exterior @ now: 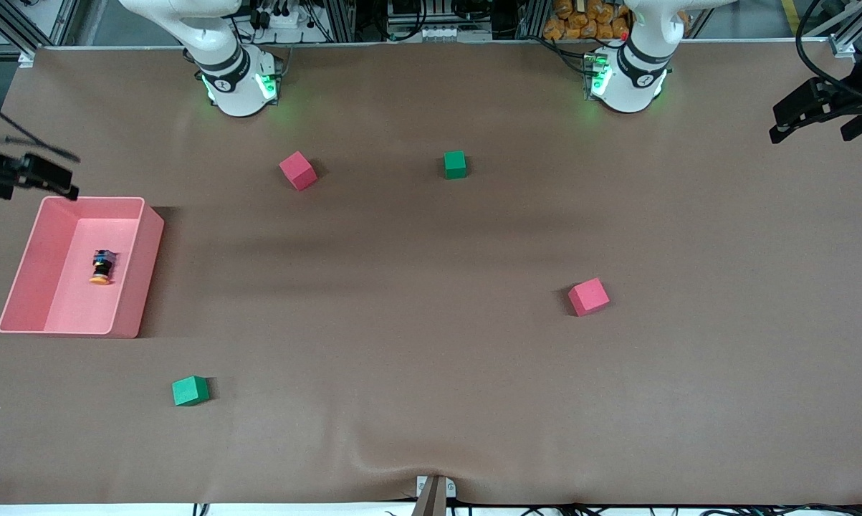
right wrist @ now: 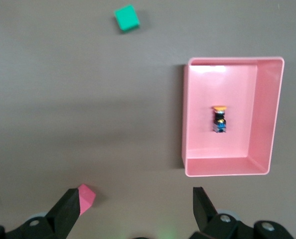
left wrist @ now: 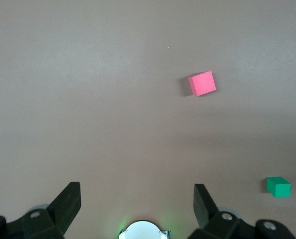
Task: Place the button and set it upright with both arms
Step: 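Reach the right gripper down into the pink tray over the button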
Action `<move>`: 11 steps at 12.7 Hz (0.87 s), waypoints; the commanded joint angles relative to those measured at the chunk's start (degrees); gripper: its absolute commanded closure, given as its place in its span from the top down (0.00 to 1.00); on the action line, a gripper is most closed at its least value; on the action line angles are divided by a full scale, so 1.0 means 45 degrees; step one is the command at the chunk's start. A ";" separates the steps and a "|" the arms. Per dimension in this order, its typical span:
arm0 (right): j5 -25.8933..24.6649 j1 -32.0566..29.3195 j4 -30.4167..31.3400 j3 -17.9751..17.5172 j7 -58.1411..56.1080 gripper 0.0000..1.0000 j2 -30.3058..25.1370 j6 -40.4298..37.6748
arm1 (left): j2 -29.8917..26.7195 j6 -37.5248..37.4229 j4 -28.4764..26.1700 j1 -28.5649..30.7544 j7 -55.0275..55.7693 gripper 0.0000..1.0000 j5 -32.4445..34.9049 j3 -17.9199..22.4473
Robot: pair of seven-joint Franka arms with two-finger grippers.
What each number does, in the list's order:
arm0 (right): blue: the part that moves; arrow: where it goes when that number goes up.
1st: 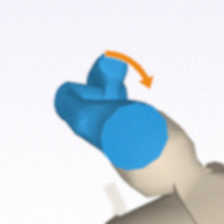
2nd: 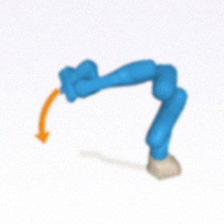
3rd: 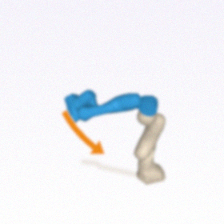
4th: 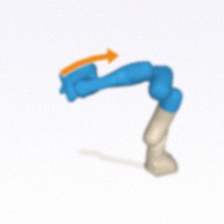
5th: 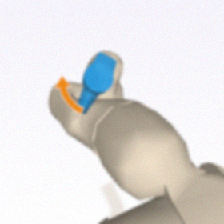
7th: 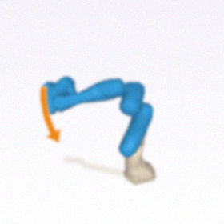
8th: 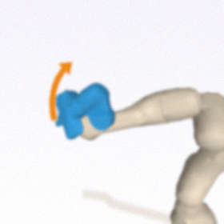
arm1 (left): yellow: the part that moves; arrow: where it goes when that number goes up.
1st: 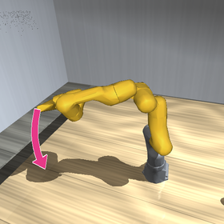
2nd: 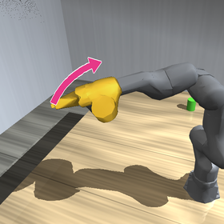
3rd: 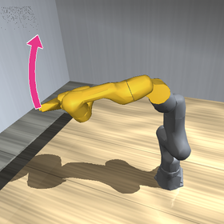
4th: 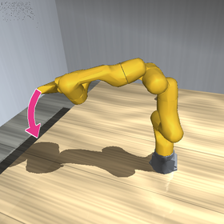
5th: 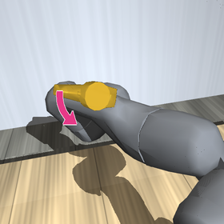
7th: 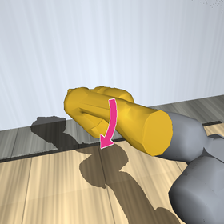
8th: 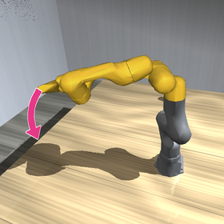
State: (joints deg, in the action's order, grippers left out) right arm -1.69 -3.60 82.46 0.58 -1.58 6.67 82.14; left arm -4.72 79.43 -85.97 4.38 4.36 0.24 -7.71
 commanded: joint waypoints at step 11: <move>-0.0778 -0.4315 0.2554 -0.0108 -0.3633 1.00 0.4821 0.6724 | 0.0054 -0.0249 0.0198 0.0101 -0.0246 1.00 -0.0091 -0.0045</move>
State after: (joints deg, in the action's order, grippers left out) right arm -4.51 -22.01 93.59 1.24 -17.65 25.84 110.20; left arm -4.70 79.38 -85.94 4.44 4.36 0.24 -7.72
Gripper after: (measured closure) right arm 0.000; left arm 0.000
